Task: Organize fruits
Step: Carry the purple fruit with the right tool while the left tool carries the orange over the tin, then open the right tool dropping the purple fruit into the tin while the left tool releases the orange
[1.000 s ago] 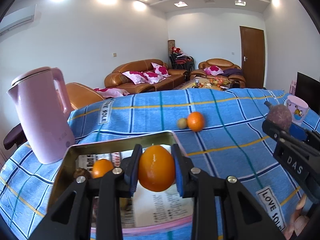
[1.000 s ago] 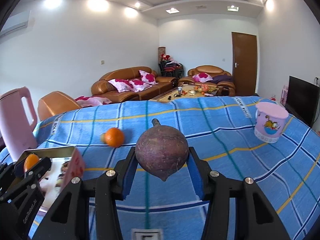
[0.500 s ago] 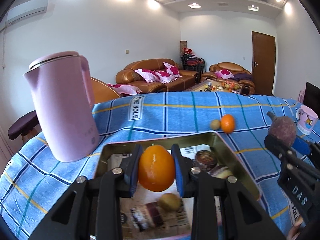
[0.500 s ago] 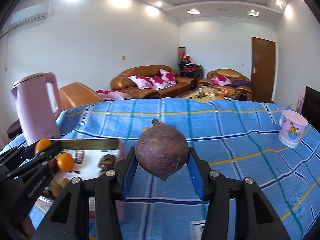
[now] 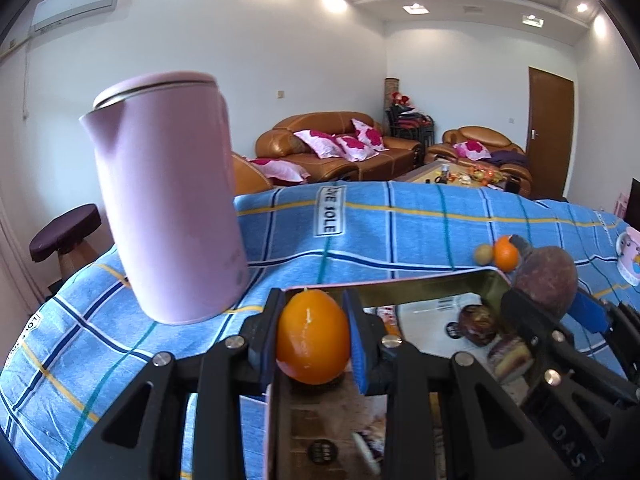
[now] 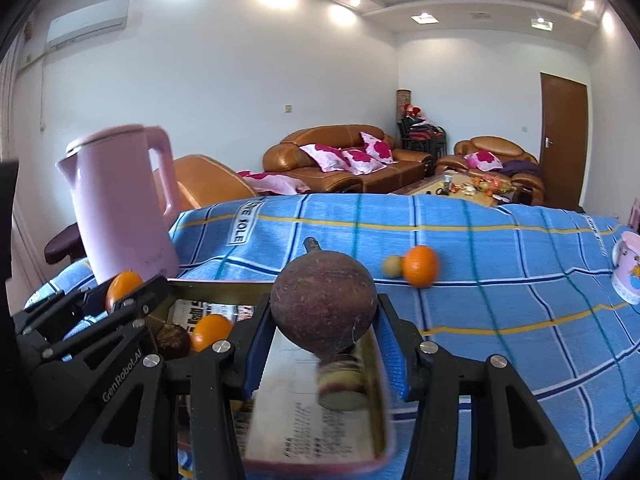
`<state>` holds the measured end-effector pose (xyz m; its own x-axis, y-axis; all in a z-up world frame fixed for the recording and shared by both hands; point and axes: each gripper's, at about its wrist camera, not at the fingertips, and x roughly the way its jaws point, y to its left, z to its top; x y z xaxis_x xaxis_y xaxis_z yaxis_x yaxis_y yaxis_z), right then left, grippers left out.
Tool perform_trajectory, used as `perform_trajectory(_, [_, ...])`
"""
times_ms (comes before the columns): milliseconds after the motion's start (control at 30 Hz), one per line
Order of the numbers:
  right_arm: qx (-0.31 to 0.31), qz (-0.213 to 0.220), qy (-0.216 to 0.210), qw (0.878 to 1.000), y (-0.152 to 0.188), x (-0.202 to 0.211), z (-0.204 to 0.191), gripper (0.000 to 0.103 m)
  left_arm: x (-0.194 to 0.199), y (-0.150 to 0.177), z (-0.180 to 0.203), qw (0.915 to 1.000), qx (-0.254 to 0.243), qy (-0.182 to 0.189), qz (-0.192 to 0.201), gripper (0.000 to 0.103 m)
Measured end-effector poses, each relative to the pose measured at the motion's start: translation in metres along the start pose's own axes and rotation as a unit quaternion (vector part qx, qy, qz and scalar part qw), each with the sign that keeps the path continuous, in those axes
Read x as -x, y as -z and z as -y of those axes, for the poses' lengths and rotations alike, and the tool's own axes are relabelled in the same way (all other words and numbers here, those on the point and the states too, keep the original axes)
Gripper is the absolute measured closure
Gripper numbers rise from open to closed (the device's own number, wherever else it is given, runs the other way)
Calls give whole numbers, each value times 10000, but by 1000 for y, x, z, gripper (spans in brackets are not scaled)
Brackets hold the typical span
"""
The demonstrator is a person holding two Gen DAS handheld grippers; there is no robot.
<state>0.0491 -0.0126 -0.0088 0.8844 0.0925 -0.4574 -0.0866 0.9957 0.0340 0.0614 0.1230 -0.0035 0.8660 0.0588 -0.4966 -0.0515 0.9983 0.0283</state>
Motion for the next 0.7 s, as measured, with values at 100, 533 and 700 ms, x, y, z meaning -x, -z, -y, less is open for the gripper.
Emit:
perform_trajectory(100, [98,93,-14,9999,1,3,-5,52,-6,0,0,9999,-72,-118,-54,72])
perform_trajectory(533, [171,-642,-172,9976,1,-25,-8,52,-23,1,2,9989,-124,-154,-430,72])
perform_trajectory(700, [254,-775,-340,9961,3,-30,-12,52,-25,2,1,9987,-98,-134,-490,72])
